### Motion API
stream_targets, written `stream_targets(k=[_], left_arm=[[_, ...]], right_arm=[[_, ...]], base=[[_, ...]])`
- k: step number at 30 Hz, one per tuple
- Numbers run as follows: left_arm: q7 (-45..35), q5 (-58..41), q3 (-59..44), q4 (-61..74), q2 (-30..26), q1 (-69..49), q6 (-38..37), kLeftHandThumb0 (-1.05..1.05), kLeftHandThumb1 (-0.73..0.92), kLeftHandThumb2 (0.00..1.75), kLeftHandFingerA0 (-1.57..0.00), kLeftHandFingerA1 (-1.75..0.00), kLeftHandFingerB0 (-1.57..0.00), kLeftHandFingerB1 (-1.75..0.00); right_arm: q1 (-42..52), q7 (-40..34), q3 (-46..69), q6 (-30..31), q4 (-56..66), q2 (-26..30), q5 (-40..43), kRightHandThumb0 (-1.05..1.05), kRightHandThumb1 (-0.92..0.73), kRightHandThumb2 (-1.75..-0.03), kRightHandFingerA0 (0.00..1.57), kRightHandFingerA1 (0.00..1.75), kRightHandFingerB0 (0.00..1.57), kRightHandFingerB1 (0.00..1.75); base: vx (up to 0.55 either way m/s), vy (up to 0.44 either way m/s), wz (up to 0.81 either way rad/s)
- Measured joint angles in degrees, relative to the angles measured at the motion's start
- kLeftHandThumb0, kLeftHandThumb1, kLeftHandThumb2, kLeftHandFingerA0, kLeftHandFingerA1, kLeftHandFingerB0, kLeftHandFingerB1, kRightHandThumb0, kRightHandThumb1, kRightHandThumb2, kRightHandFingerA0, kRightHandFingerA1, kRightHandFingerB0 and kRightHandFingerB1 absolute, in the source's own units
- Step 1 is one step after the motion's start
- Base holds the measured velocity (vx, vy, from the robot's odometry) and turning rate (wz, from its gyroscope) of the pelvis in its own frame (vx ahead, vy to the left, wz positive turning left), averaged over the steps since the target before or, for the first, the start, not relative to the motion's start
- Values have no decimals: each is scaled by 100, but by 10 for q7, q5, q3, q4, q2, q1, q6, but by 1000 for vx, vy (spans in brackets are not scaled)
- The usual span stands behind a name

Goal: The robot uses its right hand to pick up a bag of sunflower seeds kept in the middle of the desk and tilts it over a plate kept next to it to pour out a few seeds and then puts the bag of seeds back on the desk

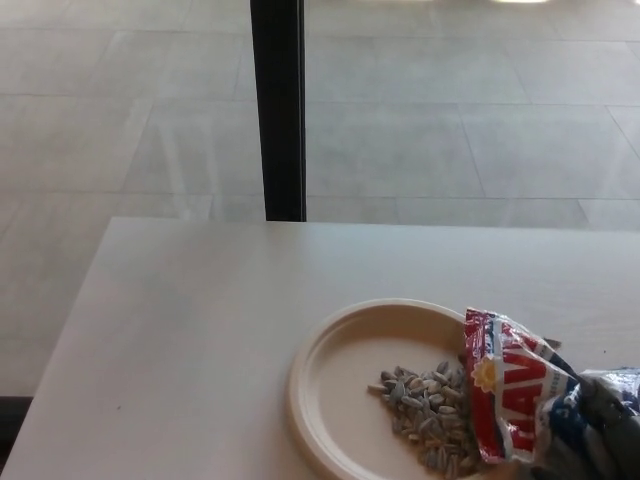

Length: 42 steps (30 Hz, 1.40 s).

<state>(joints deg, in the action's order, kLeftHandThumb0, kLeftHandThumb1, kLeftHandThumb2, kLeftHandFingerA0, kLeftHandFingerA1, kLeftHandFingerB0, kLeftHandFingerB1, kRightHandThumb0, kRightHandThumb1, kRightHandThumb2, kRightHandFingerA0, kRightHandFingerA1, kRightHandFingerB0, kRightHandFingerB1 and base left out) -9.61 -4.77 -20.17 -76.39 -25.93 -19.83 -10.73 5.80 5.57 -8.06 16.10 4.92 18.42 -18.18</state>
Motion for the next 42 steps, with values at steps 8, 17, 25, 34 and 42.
stream_targets(k=[8,17,25,34,42], left_arm=[[-1,2,4,-1,-1,-4,0,-77,74,63,-68,-62,-54,-44],[-2,-1,-2,-1,0,-9,0,-75,74,63,-62,-57,-53,-44],[-4,0,-4,0,0,-13,0,-76,74,63,-62,-59,-52,-44],[-6,-1,-6,0,1,-16,0,-74,71,62,-62,-59,-51,-44],[-9,1,-2,1,1,-17,0,-76,73,62,-63,-60,-51,-44]], right_arm=[[26,50,0,-3,40,61,8,-97,-56,-90,0,19,0,0],[26,85,52,14,64,79,22,-97,-55,-74,0,0,0,0],[5,98,119,35,73,78,51,-105,-66,-60,0,0,0,0],[1,106,138,46,100,78,71,-105,-66,-63,0,0,0,0],[25,117,226,45,127,78,107,-105,-81,-64,0,0,0,0]], base=[[0,0,0],[0,0,0],[0,0,0],[0,0,0],[0,0,0]])
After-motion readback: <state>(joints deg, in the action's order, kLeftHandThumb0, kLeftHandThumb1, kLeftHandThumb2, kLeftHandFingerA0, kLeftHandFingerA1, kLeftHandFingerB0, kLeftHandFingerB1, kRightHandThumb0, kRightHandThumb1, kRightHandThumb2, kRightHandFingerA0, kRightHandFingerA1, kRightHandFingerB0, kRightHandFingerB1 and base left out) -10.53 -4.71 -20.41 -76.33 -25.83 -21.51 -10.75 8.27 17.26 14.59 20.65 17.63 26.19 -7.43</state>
